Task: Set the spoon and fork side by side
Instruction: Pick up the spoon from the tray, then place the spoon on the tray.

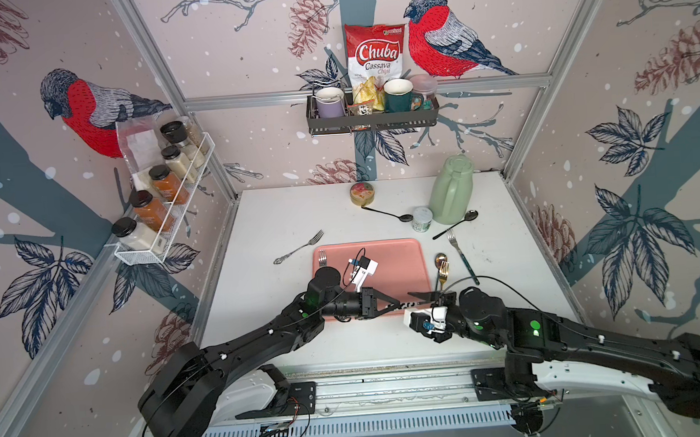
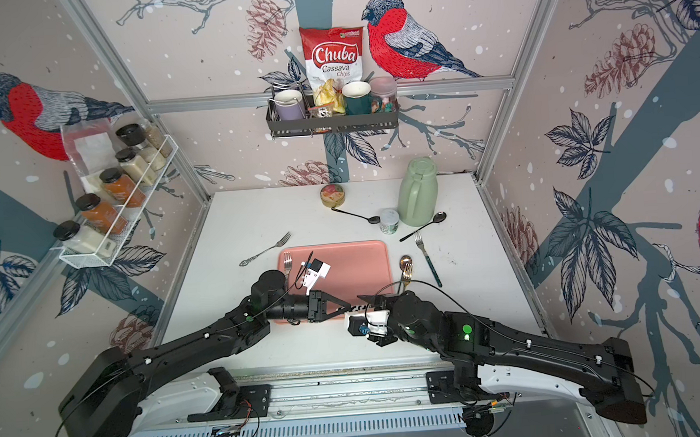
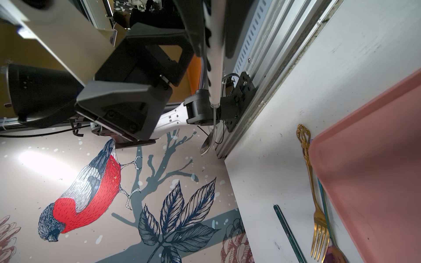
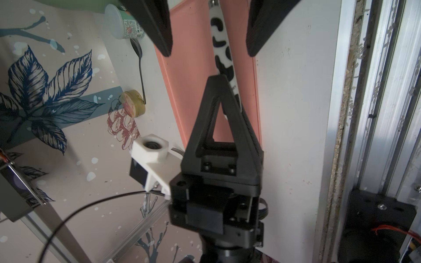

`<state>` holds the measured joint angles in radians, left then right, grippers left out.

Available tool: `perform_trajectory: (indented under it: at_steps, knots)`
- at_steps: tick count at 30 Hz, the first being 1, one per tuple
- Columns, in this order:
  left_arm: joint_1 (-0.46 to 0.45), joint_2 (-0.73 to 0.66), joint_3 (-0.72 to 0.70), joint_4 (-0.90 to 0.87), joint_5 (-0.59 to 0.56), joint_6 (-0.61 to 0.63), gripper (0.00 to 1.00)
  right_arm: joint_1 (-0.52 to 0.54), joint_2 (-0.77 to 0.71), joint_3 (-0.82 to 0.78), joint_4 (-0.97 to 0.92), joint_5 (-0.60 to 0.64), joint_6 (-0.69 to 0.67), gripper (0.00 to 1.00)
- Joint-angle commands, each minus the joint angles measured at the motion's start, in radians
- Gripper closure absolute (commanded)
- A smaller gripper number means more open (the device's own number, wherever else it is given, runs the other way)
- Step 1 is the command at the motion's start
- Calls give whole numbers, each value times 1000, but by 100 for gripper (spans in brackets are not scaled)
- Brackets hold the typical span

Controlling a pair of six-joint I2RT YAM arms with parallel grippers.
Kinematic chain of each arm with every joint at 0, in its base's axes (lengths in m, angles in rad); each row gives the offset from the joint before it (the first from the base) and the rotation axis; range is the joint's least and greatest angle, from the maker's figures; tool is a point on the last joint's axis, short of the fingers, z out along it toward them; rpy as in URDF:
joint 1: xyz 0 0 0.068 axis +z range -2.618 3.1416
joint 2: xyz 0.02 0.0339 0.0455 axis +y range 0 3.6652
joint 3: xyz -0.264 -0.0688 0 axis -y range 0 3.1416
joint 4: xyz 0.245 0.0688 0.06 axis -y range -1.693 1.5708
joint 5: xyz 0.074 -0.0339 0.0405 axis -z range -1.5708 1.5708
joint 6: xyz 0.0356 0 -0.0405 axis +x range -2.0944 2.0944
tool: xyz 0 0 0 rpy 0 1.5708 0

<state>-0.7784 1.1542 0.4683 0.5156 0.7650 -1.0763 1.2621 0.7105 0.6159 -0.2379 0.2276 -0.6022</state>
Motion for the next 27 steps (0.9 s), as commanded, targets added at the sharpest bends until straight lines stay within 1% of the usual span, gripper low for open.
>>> perform_trajectory:
  at_steps: [1, 3, 4, 6, 8, 10, 12, 14, 16, 19, 23, 27]
  knots:
    - [-1, -36, -20, 39, -154, 15, 100, -24, -42, -11, 75, 38, 115, 38]
    - [-1, -73, -45, 19, -250, 22, 100, -40, -54, -14, 96, 61, 174, 35]
    - [-1, -104, -64, 11, -311, 20, 100, -52, -54, -13, 111, 92, 235, 32]
    - [-1, -168, -96, -35, -443, 22, 100, -97, -38, 9, 117, 133, 371, 31]
    - [-1, -255, -136, -103, -596, 24, 100, -188, -7, 38, 106, 105, 541, 31]
    - [-2, -354, -176, -167, -740, 3, 100, -274, 39, 65, 92, 38, 683, 31]
    - [-2, -444, -213, -236, -872, -11, 100, -319, 102, 97, 73, 1, 790, 31]
    - [-4, -509, -235, -298, -981, -25, 100, -336, 164, 135, 49, 25, 888, 31]
    - [-6, -549, -233, -364, -1045, -19, 100, -360, 241, 181, 22, 36, 1003, 30]
    - [-14, -561, -236, -423, -1105, -29, 100, -399, 372, 274, -54, -4, 1158, 32]
    - [-23, -517, -248, -425, -1145, -36, 100, -406, 545, 405, -146, -68, 1251, 37]
    - [-25, -462, -268, -378, -1162, -29, 100, -402, 693, 468, -161, -83, 1361, 37]
